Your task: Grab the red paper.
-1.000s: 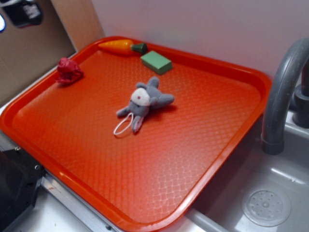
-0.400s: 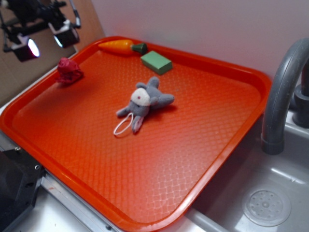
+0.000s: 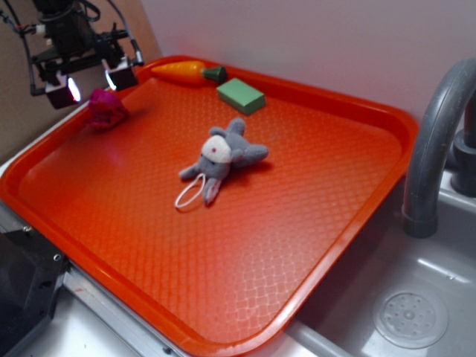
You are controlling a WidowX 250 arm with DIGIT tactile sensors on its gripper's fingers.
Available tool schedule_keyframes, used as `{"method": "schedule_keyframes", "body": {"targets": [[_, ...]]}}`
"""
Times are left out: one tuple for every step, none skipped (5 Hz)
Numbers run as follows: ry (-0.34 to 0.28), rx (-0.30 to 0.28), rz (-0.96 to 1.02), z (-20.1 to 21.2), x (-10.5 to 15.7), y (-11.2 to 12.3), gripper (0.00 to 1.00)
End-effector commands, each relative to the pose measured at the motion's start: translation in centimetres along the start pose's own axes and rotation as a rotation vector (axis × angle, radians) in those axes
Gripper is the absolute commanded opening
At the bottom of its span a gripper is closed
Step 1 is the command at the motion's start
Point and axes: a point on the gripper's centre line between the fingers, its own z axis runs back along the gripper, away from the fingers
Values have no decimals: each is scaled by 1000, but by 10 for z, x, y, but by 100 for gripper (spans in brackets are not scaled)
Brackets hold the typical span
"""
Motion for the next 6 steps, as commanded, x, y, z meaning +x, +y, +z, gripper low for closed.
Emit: {"method": "schedule_keyframes", "body": {"targets": [[-65, 17, 18, -2, 22, -2, 100], [-20, 34, -8, -11, 14, -3, 100], [19, 36, -42, -12, -3, -7, 100], [25, 35, -69, -12, -15, -9, 100], [16, 48, -75, -15, -20, -11, 100], [-3, 87, -55, -17, -23, -11, 0]]}}
